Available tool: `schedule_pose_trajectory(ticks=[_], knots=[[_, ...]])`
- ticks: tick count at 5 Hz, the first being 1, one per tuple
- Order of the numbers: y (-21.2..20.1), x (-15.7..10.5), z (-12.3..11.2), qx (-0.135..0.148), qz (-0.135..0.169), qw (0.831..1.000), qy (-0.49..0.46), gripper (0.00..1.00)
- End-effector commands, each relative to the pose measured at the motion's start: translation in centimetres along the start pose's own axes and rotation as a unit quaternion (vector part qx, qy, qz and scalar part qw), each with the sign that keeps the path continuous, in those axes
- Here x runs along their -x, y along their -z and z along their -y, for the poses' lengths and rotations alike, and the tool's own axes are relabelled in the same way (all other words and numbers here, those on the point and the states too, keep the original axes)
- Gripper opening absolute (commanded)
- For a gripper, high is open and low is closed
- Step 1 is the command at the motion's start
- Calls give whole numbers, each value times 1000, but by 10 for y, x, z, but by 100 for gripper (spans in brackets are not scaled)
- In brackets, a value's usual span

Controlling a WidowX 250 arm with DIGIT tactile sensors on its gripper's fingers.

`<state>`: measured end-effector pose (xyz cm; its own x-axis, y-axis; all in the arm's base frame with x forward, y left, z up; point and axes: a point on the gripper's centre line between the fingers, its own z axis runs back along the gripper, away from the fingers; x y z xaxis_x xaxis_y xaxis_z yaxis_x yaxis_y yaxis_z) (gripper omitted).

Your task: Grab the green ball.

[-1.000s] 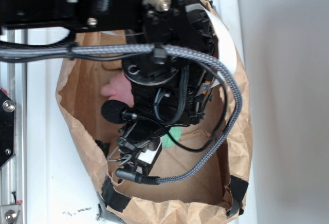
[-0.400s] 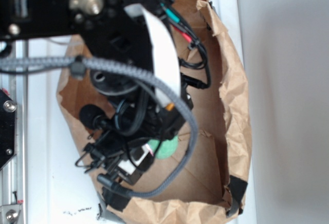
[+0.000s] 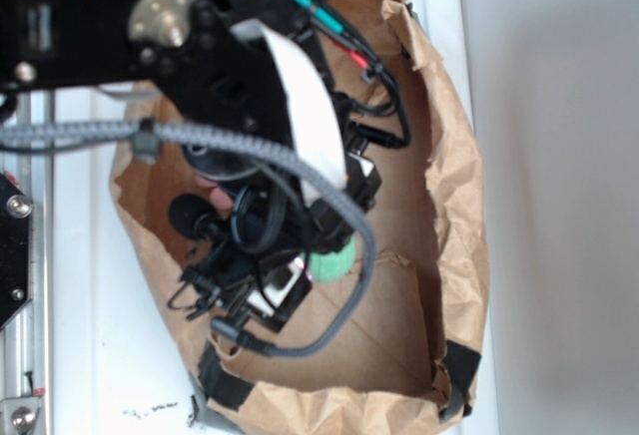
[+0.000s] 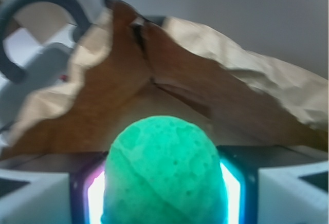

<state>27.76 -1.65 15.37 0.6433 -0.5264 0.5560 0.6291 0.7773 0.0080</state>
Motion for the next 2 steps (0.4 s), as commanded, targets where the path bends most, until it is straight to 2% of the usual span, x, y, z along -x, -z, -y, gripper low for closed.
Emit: schedule_pose_trajectory(ticks=[1,2], knots=[[-5,-17,6,-24,20,998,47,0],[-1,-17,8,-18,10,999,48,0]])
